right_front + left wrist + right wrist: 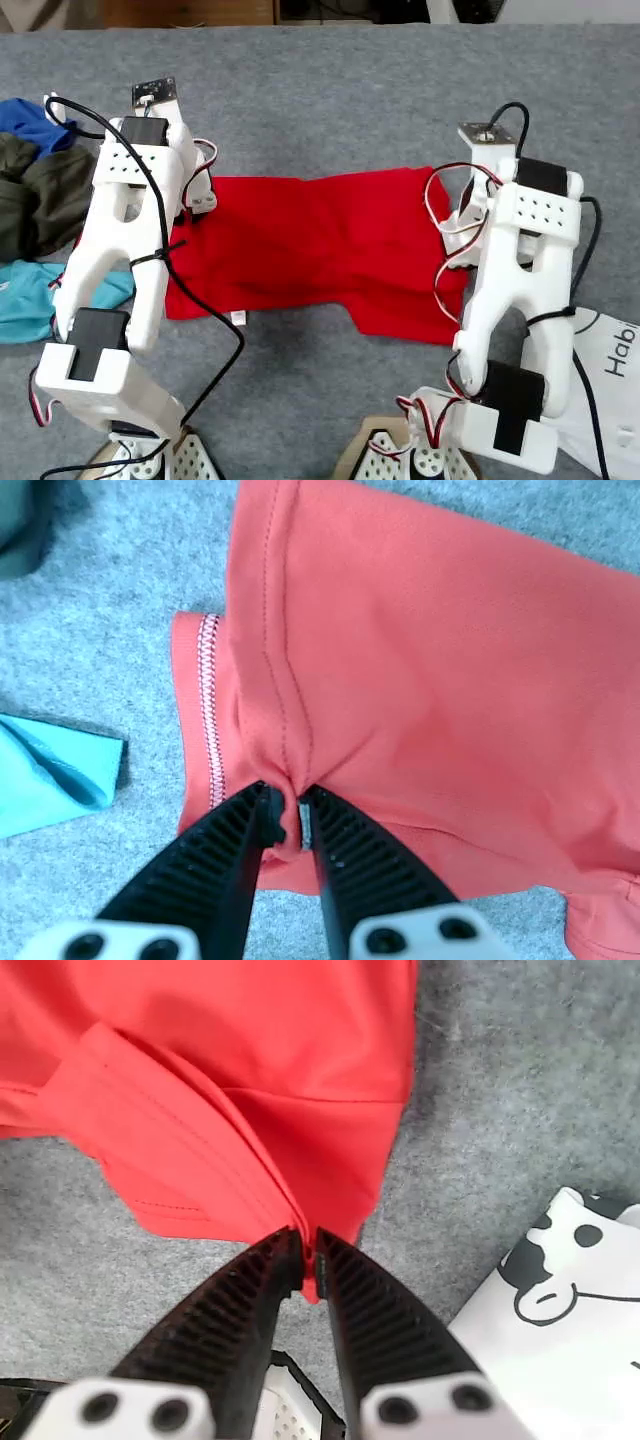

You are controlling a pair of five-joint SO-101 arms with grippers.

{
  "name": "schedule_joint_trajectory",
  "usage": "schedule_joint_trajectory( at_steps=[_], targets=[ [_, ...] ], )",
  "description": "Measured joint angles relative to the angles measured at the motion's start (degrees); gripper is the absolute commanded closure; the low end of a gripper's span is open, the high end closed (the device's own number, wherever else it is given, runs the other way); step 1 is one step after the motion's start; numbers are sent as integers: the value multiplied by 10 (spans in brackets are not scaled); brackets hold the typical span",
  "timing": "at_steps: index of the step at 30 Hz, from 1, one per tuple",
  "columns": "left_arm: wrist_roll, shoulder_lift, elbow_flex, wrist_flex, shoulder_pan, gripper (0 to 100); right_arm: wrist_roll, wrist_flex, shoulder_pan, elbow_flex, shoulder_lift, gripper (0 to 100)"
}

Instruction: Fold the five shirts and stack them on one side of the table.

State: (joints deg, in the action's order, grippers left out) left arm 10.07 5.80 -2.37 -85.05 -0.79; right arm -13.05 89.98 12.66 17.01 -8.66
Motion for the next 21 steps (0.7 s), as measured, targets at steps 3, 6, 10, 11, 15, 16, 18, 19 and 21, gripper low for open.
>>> schedule_joint_trajectory(
  at_steps=[3,6,10,11,15,16,18,19,21],
  targets=[
    [0,0,0,0,0,982,0,0,-1,0,0,981],
    [0,0,-3,0,0,982,0,0,-1,-13,0,993],
    [0,0,-45,0,0,982,0,1,-1,-62,0,993],
    [0,0,-60,0,0,982,0,1,-1,-80,0,994],
    [1,0,-153,-33,0,982,0,17,-1,-166,0,994],
    [1,0,-185,-42,0,982,1,24,-1,-194,0,994],
    [1,0,-251,-56,0,982,6,33,-1,-257,0,994],
    [1,0,-287,-63,0,982,14,37,-2,-293,0,994],
    [1,0,-362,-79,0,982,33,39,-2,-367,0,994]
  ],
)
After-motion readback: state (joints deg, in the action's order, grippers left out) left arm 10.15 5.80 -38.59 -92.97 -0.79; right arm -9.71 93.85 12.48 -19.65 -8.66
